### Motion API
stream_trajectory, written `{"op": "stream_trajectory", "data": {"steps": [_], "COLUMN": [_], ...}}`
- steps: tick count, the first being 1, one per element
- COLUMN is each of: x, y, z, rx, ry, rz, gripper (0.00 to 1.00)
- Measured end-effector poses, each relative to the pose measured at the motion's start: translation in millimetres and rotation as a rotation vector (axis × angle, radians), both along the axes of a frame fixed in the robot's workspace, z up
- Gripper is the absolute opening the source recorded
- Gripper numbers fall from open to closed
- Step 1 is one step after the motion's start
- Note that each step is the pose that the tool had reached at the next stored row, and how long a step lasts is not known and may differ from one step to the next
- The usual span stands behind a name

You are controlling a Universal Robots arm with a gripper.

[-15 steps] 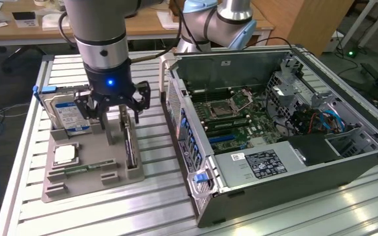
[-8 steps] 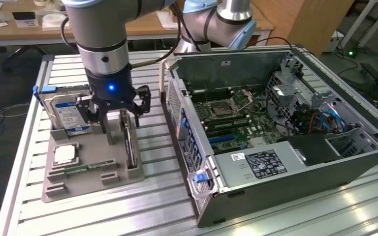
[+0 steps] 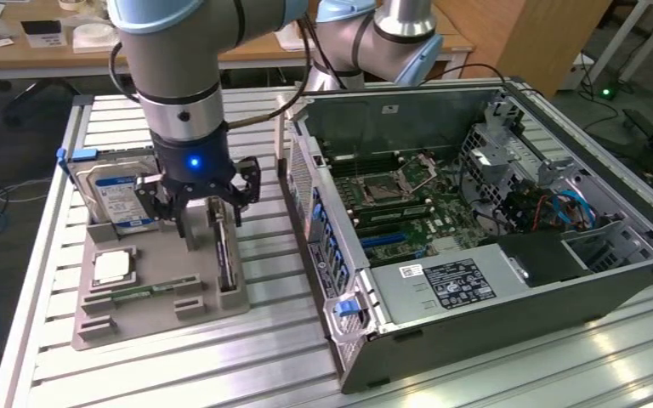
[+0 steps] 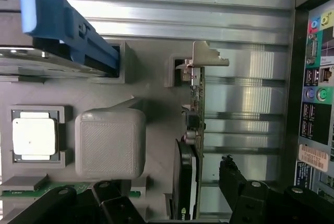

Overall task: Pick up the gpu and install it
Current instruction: 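Pick up the gpu and move the gpu toward the slot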

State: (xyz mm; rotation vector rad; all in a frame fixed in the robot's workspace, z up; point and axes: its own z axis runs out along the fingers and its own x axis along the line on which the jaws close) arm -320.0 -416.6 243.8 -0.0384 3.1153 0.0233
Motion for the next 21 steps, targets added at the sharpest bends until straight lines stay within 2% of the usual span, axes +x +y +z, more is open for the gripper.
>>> {"op": "stream_trajectory", "data": {"steps": [7, 16, 21], "x": [0.0, 1.3, 3.8], "y": [-3.2, -3.4, -3.3], "z": [-12.8, -29.1, -35.7], "rx": [0.0001, 0.0, 0.0], "ry": [-0.0015, -0.0034, -0.0034], "rz": [0.0, -0.003, -0.025], "gripper": [0.78, 0.78, 0.78]}}
